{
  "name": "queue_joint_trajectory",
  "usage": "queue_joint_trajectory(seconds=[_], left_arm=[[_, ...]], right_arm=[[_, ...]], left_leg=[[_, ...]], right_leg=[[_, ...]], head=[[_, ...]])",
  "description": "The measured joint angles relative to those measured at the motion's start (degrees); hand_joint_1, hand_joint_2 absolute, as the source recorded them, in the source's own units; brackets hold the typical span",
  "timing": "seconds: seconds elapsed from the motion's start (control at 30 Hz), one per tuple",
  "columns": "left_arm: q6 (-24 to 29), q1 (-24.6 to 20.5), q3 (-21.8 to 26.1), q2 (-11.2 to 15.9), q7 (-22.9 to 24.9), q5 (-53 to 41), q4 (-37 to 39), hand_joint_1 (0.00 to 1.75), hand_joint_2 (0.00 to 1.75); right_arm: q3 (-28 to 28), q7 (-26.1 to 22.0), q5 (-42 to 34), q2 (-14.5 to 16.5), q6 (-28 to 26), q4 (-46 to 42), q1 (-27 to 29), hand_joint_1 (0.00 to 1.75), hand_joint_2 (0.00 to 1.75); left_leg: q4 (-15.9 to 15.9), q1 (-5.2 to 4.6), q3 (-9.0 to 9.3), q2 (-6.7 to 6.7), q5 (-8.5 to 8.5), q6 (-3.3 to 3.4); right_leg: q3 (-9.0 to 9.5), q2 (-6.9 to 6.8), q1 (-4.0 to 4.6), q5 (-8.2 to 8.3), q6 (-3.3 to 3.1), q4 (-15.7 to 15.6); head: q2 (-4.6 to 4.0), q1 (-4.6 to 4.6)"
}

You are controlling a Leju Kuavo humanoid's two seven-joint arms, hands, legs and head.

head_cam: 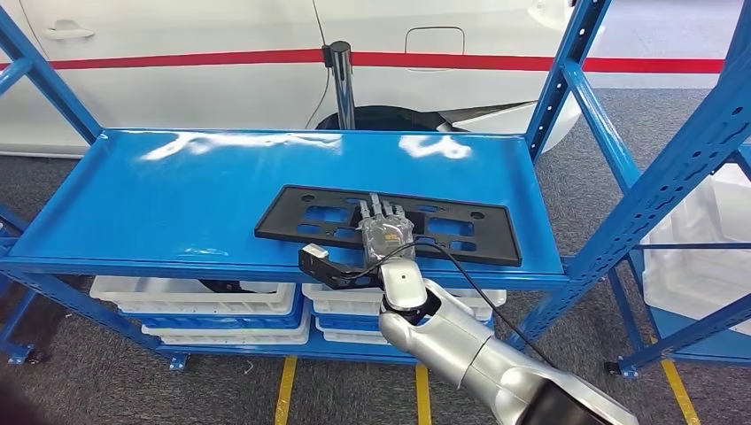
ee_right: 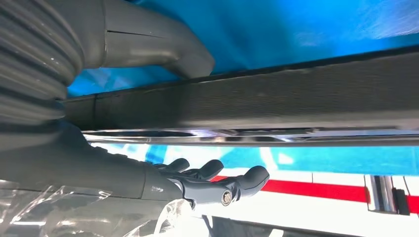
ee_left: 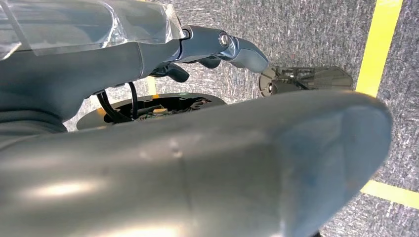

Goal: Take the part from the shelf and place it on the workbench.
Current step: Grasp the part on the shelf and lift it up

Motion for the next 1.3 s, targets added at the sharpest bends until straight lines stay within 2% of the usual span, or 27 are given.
queue_joint_trajectory(seconds=[0.4, 0.53, 1.3], left_arm=[[0.34, 0.04, 0.61, 0.00, 0.43, -0.17, 0.00, 0.00, 0.00], [0.38, 0.04, 0.62, 0.00, 0.48, -0.19, 0.00, 0.00, 0.00], [0.49, 0.04, 0.62, 0.00, 0.79, -0.51, 0.00, 0.00, 0.00]], right_arm=[[-1.90, 1.45, 2.28, -1.34, 1.65, -0.07, 0.97, 0.00, 1.75], [-2.38, 1.45, 1.98, -1.49, 2.19, -0.07, 0.97, 1.73, 1.75], [-3.26, 1.43, 2.38, -1.78, 1.68, -0.07, 1.14, 1.75, 1.75]], left_leg=[[-0.13, 0.30, 0.00, 0.01, 0.12, -0.23], [-0.13, 0.31, 0.01, 0.00, 0.13, -0.25], [-0.14, 0.32, 0.07, 0.02, 0.13, -0.26]], right_leg=[[-0.06, 0.00, 0.28, -0.01, -0.04, 0.01], [-0.04, 0.00, 0.29, -0.02, -0.05, 0.01], [0.03, 0.01, 0.30, -0.01, -0.07, 0.01]], head=[[0.00, 0.00], [0.00, 0.00], [0.00, 0.00]])
